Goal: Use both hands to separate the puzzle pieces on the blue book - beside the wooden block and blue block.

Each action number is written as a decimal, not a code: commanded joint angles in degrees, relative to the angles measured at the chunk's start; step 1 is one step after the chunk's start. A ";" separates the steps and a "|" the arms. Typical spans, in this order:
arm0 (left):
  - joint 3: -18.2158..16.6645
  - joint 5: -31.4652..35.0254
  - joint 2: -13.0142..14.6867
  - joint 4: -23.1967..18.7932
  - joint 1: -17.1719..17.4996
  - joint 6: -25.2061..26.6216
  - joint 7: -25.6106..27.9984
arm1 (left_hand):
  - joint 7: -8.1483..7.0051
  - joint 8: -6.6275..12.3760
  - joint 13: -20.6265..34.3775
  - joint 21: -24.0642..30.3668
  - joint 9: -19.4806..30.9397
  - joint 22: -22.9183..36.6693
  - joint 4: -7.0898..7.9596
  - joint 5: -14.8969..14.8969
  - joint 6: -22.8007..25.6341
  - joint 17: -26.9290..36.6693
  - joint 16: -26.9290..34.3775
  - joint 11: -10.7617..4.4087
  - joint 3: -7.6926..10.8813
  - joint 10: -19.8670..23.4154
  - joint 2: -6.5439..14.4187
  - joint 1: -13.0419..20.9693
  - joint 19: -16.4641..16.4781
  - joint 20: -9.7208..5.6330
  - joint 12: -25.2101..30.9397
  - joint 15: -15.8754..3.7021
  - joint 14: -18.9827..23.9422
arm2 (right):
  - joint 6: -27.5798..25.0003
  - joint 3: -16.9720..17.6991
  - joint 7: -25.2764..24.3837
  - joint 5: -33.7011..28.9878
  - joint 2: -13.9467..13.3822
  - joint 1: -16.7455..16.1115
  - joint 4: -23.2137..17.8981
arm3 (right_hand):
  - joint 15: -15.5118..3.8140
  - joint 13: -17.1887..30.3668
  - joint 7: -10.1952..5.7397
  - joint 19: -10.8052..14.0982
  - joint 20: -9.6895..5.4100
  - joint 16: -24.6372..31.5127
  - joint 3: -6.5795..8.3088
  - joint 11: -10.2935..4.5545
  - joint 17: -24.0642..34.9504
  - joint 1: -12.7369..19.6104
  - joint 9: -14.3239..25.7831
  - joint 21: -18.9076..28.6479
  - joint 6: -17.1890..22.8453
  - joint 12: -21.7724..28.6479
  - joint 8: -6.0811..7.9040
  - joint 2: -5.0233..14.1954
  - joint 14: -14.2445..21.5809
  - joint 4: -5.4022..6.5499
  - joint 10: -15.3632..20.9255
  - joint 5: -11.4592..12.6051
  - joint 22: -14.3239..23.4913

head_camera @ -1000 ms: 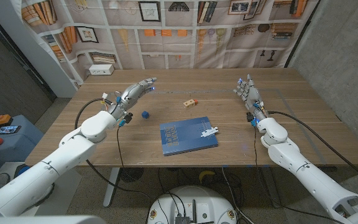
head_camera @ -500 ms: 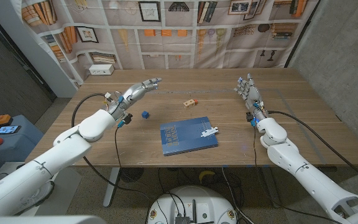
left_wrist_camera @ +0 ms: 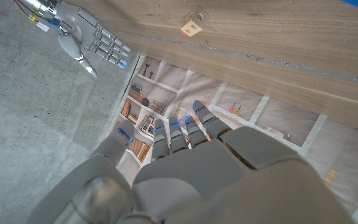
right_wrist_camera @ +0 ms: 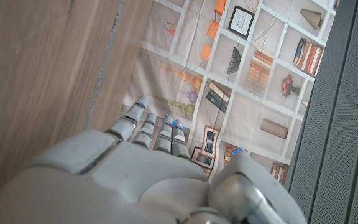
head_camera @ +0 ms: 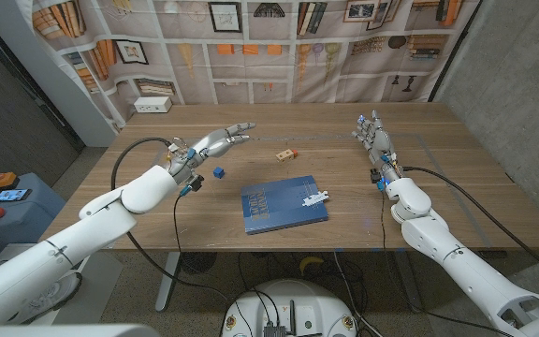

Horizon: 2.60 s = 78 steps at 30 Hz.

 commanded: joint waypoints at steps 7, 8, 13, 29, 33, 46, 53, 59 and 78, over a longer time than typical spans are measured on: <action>3.36 12.73 2.10 -2.14 -2.33 -2.49 -3.22 | -0.69 0.20 0.15 -0.13 0.16 0.13 1.72 -0.19 0.47 0.53 0.25 -0.73 -0.75 0.32 3.74 -2.05 -0.31 -5.28 -0.10 -3.81 -0.18 | -1.91 0.13 2.27 1.44 -1.88 -0.55 -1.39 | -0.38 -0.04 0.04 -0.68 -0.79 0.02 0.42 -0.58 -0.24 0.06 0.20 -1.11 -0.12 -0.30 -0.26 -0.09 -0.49 0.10 -0.41 -0.28 0.26; 3.55 13.46 2.12 -2.16 -2.52 -2.73 -3.33 | -0.70 0.19 0.15 -0.13 0.16 0.13 1.85 -0.19 0.45 0.54 0.26 -0.78 -0.80 0.33 3.74 -2.17 -0.32 -5.33 -0.10 -3.90 -0.18 | -2.06 0.14 2.33 1.49 -1.99 -0.60 -1.48 | -0.45 -0.06 0.06 -0.73 -0.81 -0.01 0.43 -0.60 -0.28 0.02 0.20 -1.18 -0.17 -0.30 -0.29 -0.10 -0.60 0.11 -0.42 -0.29 0.26; 4.16 16.59 2.15 -2.41 -2.79 -3.84 -3.35 | -0.96 0.14 0.15 -0.18 0.16 0.14 2.63 -0.15 0.36 0.61 0.24 -0.98 -1.08 0.36 3.72 -2.87 -0.49 -5.76 -0.14 -4.32 -0.40 | -2.29 0.19 2.84 1.93 -2.11 -0.60 -1.28 | -0.50 -0.10 0.16 -0.90 -0.90 0.00 0.44 -0.62 -0.41 -0.10 0.20 -1.43 -0.35 -0.34 -0.36 -0.12 -0.72 0.15 -0.49 -0.32 0.26; 6.08 20.09 1.71 -1.93 -4.07 -6.37 -6.38 | -1.39 0.11 0.13 -0.35 0.16 0.16 4.30 0.02 0.27 0.62 0.12 -1.96 -1.57 0.48 3.61 -4.33 -1.18 -6.45 -0.23 -5.04 -0.97 | -1.96 -0.01 4.65 2.58 -1.77 0.52 1.17 | -0.69 -0.23 0.26 -0.79 -1.16 0.13 0.54 -0.83 -0.83 -0.45 0.18 -1.96 -0.26 -0.34 -0.32 -0.07 -0.83 0.26 -0.48 -0.41 0.26; 6.65 21.80 1.51 -1.41 -4.41 -7.44 -6.33 | -1.37 0.15 0.13 -0.37 0.16 0.16 4.66 0.06 0.35 0.62 0.10 -2.07 -1.71 0.55 3.53 -4.64 -1.33 -6.52 -0.23 -5.27 -1.10 | -1.76 -0.08 5.05 2.61 -1.75 0.68 1.63 | -0.73 -0.26 0.29 -0.74 -1.22 0.17 0.59 -0.85 -0.96 -0.51 0.18 -2.10 -0.18 -0.34 -0.29 -0.04 -0.81 0.27 -0.48 -0.43 0.26; 9.48 29.13 0.48 1.34 -7.76 -11.82 -6.80 | -1.89 0.07 0.11 -0.70 0.14 0.17 5.64 0.27 0.00 0.52 -0.08 -2.67 -2.00 0.17 3.32 -5.42 -2.76 -6.86 -0.50 -5.66 -1.83 | -1.27 0.44 5.31 2.62 -2.63 0.15 1.68 | -0.78 -0.33 0.29 -0.63 -1.29 0.25 0.80 -0.88 -1.34 -0.65 0.17 -2.52 -0.03 -0.32 -0.26 0.09 -0.83 0.29 -0.42 -0.46 0.26; 10.89 32.43 -0.13 1.93 -9.67 -12.80 -8.12 | -1.72 -0.23 0.09 -1.09 0.10 0.23 6.37 0.43 -1.54 0.49 -0.45 -2.93 -2.26 -0.81 3.31 -5.87 -5.16 -7.39 -0.86 -5.40 -3.95 | -0.81 0.75 5.46 2.90 -2.75 -0.25 1.79 | -0.86 -0.35 0.28 -0.59 -1.31 0.27 0.89 -0.93 -1.50 -0.70 0.17 -2.69 -0.04 -0.31 -0.27 0.15 -0.87 0.31 -0.38 -0.47 0.26; 12.67 33.94 -1.30 3.50 -12.13 -14.13 -9.95 | -1.98 -0.36 0.11 -1.32 0.08 0.30 7.30 0.53 -3.36 0.62 -0.47 -3.31 -2.81 -2.75 3.53 -6.37 -8.46 -7.41 -1.17 -5.57 -6.36 | -0.62 1.16 5.19 2.94 -3.13 -0.69 1.61 | -0.83 -0.37 0.29 -0.55 -1.33 0.31 0.99 -0.91 -1.66 -0.77 0.16 -2.87 -0.01 -0.30 -0.27 0.20 -0.87 0.32 -0.33 -0.48 0.26; 18.32 33.62 -4.33 6.24 -18.90 -14.08 -21.64 | -2.21 -0.44 0.12 -1.01 0.16 0.72 8.85 1.02 -18.32 1.09 -0.31 -3.90 -8.24 -17.07 4.61 -7.40 -23.37 -8.05 -1.52 -3.30 -20.02 | 0.71 1.78 5.84 3.48 -2.95 -0.64 3.00 | -0.79 -0.42 0.32 -0.41 -1.36 0.36 1.25 -1.04 -2.13 -0.93 0.16 -3.34 0.02 -0.31 -0.28 0.27 -0.99 0.33 -0.32 -0.50 0.27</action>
